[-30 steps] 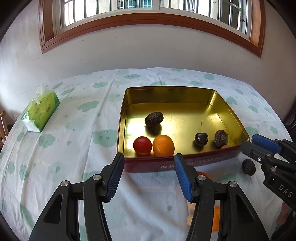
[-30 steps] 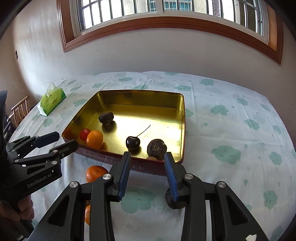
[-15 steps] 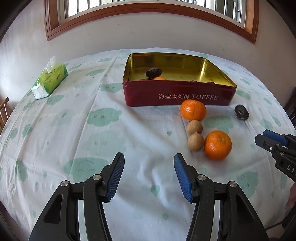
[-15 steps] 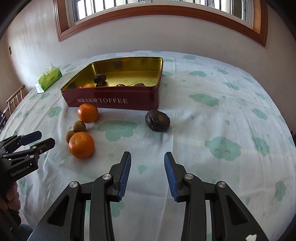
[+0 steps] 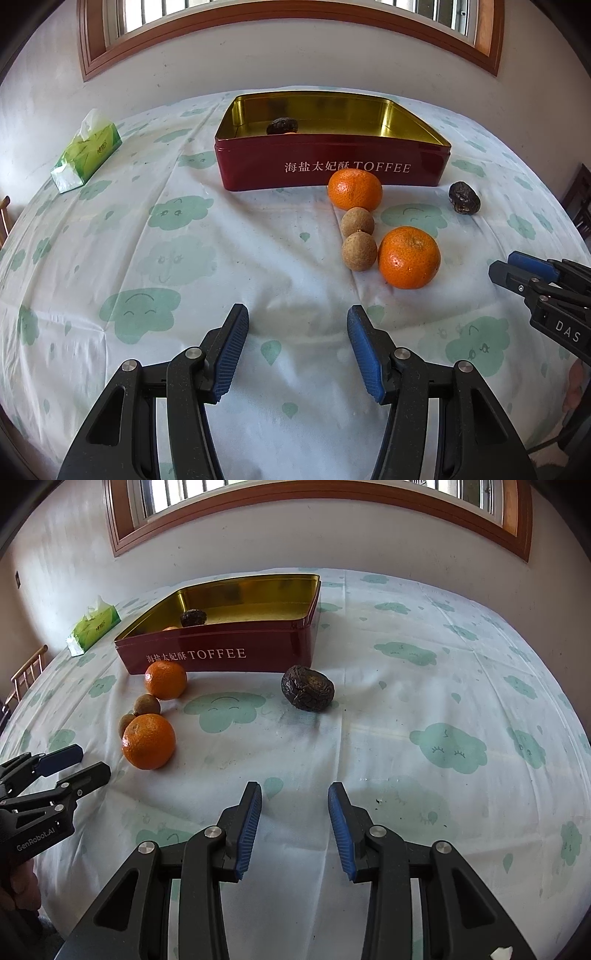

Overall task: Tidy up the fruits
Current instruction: 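Withdraw both tools and move toward the wrinkled fruit and brown round fruits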

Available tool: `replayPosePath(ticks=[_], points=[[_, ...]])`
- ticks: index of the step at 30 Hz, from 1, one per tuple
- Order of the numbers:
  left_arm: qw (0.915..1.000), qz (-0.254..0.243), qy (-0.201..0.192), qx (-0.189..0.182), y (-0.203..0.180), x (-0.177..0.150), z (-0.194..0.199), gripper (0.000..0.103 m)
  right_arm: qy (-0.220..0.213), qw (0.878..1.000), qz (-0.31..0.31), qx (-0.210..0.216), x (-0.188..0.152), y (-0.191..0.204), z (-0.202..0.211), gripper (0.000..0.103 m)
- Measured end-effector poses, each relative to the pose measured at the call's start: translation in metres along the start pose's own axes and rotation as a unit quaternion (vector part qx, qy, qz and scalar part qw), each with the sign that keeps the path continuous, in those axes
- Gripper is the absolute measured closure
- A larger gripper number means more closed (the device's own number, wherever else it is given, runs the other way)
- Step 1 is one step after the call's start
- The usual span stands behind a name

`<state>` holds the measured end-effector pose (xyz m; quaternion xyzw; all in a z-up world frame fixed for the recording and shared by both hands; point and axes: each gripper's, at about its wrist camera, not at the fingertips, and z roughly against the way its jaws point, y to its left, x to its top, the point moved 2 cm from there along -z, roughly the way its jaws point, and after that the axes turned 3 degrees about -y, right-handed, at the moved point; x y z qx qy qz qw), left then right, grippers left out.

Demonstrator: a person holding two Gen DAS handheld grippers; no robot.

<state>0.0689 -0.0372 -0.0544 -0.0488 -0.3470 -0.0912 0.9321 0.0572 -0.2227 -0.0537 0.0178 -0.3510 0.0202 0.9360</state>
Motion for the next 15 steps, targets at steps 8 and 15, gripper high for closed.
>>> replayPosePath(ticks=[8, 15], points=[[1.0, -0.005, -0.006, -0.004, -0.009, 0.005, -0.005, 0.046, -0.005, 1.0, 0.004, -0.007, 0.018, -0.003, -0.015, 0.065], [0.9999, -0.007, -0.008, -0.007, -0.015, 0.01, -0.01, 0.046, -0.007, 1.0, 0.009, -0.012, 0.03, -0.003, -0.026, 0.065]])
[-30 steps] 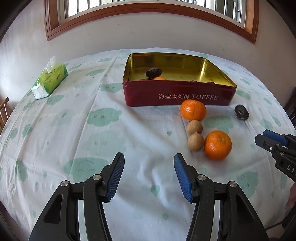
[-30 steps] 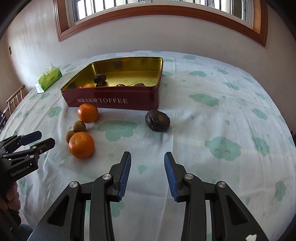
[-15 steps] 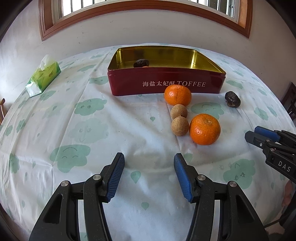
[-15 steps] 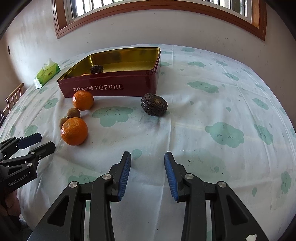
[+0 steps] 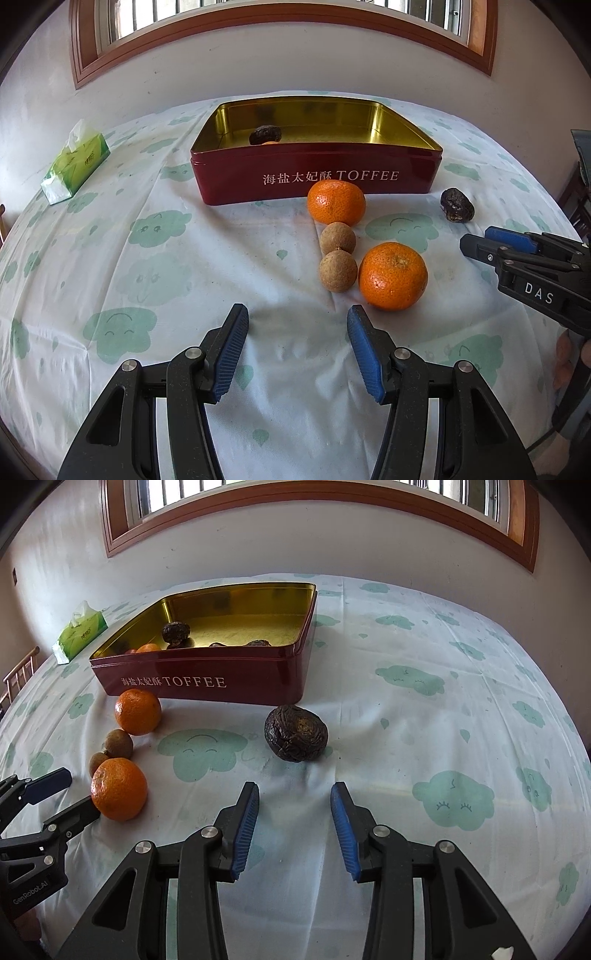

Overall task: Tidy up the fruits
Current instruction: 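Withdraw both tools and move toward the wrinkled fruit and brown round fruits, then close the right tool on the wrinkled dark fruit while the left tool grasps two brown round fruits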

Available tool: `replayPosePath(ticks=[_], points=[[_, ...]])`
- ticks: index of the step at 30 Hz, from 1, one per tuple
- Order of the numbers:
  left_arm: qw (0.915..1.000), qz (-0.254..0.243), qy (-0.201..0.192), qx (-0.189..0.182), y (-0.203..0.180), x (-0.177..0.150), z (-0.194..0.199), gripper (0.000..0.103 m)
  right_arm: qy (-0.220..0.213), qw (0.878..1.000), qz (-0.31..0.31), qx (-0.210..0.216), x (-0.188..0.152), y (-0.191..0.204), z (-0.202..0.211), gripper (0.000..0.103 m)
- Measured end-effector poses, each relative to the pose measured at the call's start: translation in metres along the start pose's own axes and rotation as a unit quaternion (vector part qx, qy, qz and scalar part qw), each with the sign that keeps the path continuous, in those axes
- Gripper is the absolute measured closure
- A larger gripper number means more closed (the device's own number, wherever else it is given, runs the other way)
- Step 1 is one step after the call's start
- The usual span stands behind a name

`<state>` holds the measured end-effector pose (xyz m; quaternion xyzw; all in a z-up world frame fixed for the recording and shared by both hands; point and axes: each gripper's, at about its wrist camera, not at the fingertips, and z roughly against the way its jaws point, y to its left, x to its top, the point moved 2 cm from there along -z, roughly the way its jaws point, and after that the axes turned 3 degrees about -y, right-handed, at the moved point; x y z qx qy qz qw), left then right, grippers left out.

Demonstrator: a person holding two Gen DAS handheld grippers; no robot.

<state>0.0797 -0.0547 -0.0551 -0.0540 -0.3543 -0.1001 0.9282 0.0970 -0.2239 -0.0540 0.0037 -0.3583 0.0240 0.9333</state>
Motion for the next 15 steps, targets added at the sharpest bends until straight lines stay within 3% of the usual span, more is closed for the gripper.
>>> replayPosePath(ticks=[15], points=[[1.0, 0.0, 0.003, -0.002, -0.008, 0.012, -0.011, 0.046, 0.0, 1.0, 0.011, -0.004, 0.027, -0.001, -0.025, 0.06]])
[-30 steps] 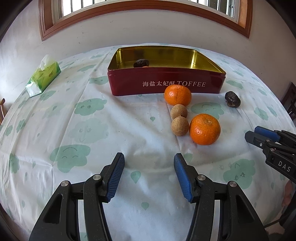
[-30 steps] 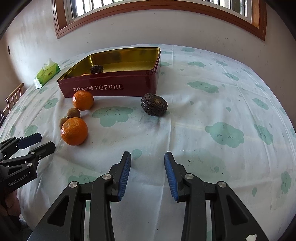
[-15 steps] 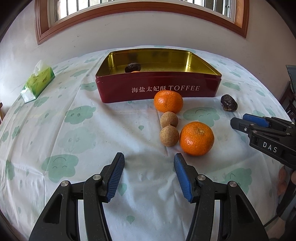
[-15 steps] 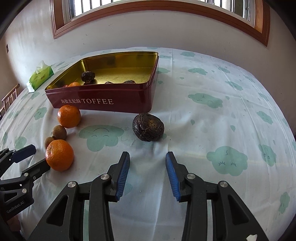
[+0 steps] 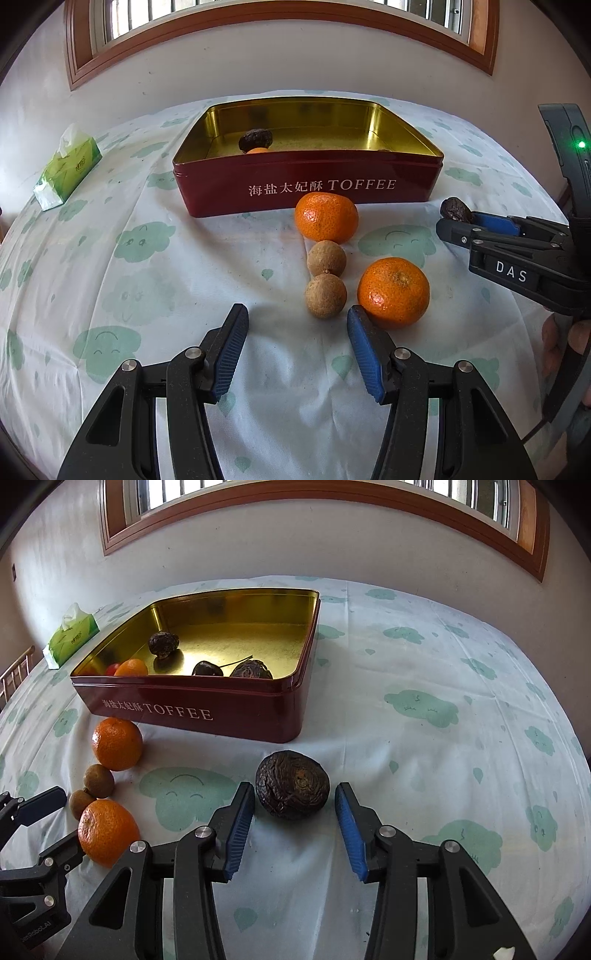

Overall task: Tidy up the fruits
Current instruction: 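Close the right tool on the wrinkled dark fruit while the left tool grasps two brown round fruits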

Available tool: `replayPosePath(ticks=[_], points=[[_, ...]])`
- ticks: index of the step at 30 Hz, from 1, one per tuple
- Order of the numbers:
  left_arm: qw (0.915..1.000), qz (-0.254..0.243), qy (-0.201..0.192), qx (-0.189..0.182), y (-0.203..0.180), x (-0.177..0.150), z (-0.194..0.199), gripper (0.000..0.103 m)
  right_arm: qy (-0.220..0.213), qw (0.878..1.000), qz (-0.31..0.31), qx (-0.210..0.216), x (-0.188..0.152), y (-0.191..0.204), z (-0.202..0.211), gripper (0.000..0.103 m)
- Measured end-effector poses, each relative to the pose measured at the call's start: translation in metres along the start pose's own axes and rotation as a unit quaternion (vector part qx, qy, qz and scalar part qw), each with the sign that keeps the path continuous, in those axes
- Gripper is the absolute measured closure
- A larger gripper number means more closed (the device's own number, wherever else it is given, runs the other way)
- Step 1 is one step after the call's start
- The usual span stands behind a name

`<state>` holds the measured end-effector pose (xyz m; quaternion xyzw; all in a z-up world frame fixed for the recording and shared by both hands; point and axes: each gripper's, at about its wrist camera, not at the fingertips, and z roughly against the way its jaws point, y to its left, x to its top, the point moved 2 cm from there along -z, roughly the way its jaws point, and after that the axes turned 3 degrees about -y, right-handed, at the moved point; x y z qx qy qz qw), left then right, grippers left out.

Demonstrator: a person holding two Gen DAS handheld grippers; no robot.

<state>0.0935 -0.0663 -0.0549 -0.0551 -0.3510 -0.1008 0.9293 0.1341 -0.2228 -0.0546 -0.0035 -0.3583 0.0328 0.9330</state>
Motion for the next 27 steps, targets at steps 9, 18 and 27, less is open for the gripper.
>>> replayPosePath(ticks=[9, 18, 27], points=[[1.0, 0.003, 0.001, 0.003, -0.002, 0.004, -0.003, 0.046, -0.003, 1.0, -0.003, -0.005, -0.002, -0.006, 0.002, 0.069], [0.9999, 0.007, 0.006, 0.007, -0.003, 0.013, -0.011, 0.046, -0.004, 1.0, -0.021, -0.013, -0.022, -0.021, 0.019, 0.069], [0.9997, 0.019, 0.008, 0.017, 0.001, 0.025, -0.023, 0.046, -0.005, 1.0, -0.024, -0.013, -0.029, -0.024, 0.024, 0.068]])
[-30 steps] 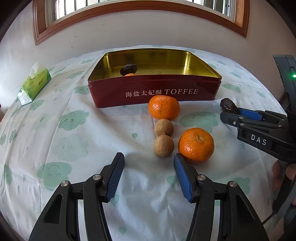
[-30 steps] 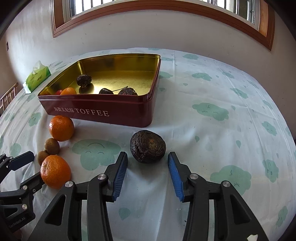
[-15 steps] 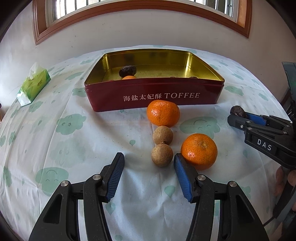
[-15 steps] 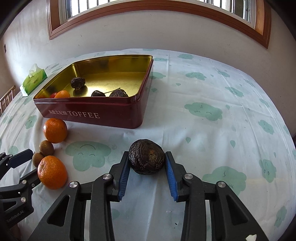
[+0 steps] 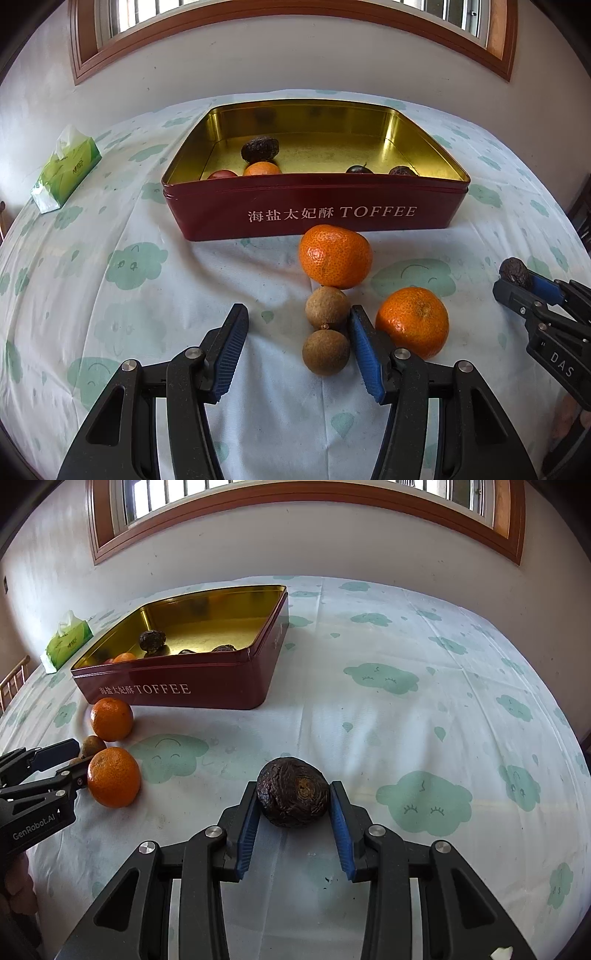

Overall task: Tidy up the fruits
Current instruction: 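Close the right tool on the wrinkled dark fruit while the left tool grasps two brown round fruits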

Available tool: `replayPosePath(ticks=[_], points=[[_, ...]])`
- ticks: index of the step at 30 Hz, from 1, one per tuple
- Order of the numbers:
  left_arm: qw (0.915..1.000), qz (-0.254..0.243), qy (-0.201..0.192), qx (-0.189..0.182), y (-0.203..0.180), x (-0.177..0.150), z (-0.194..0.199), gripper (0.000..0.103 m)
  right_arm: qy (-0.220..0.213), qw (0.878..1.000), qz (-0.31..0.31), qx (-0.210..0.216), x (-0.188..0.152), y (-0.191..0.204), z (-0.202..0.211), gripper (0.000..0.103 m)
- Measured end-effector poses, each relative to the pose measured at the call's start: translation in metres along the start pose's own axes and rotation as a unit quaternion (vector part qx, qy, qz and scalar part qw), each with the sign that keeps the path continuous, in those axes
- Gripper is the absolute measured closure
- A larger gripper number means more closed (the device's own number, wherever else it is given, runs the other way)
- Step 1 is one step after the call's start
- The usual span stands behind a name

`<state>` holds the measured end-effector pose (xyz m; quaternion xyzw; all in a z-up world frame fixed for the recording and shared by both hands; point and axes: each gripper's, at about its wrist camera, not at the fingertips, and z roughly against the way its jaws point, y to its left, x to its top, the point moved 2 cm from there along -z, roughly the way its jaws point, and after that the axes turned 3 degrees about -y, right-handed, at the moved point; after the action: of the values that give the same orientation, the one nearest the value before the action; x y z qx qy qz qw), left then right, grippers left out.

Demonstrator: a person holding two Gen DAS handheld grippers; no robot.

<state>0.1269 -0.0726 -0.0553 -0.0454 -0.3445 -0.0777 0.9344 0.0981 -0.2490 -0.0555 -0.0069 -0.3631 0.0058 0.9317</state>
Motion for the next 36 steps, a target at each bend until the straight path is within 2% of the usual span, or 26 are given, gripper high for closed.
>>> replayPosePath(ticks=[5, 7, 9, 15, 36], points=[[1.0, -0.003, -0.007, 0.0, -0.001, -0.002, 0.001, 0.05, 0.0, 1.0, 0.0, 0.0, 0.0, 0.0, 0.0, 0.068], [0.9999, -0.012, -0.009, -0.007, -0.004, -0.003, 0.002, 0.062, 0.0, 1.0, 0.0, 0.0, 0.0, 0.0, 0.0, 0.068], [0.9997, -0.022, -0.012, -0.008, -0.008, -0.003, 0.004, 0.068, 0.0, 1.0, 0.0, 0.0, 0.0, 0.0, 0.0, 0.068], [0.9993, -0.033, -0.016, -0.011, -0.013, -0.005, 0.006, 0.078, 0.0, 1.0, 0.0, 0.0, 0.0, 0.0, 0.0, 0.068], [0.9995, -0.012, -0.01, -0.028, 0.0, -0.009, 0.012, 0.078, 0.0, 1.0, 0.0, 0.0, 0.0, 0.0, 0.0, 0.068]])
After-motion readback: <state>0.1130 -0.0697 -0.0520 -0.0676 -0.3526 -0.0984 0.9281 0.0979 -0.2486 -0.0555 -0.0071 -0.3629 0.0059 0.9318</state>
